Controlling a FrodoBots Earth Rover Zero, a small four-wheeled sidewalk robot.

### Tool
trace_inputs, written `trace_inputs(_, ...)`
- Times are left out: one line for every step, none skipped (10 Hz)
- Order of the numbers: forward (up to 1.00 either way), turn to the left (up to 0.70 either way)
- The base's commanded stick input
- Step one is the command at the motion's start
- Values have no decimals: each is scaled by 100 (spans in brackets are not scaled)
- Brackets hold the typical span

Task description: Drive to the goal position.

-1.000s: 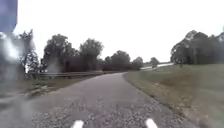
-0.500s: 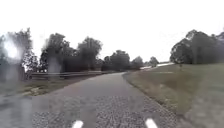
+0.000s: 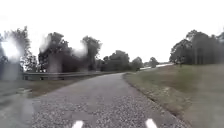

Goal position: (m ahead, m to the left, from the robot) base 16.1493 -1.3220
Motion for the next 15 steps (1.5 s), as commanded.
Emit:
trace_inputs(85, 0)
trace_inputs(85, 0)
trace_inputs(85, 0)
trace_inputs(85, 0)
trace_inputs(85, 0)
trace_inputs(85, 0)
trace_inputs(85, 0)
trace_inputs(85, 0)
trace_inputs(85, 0)
trace_inputs(85, 0)
trace_inputs(85, 0)
trace_inputs(91, 0)
trace_inputs(100, 0)
trace_inputs(100, 0)
trace_inputs(100, 0)
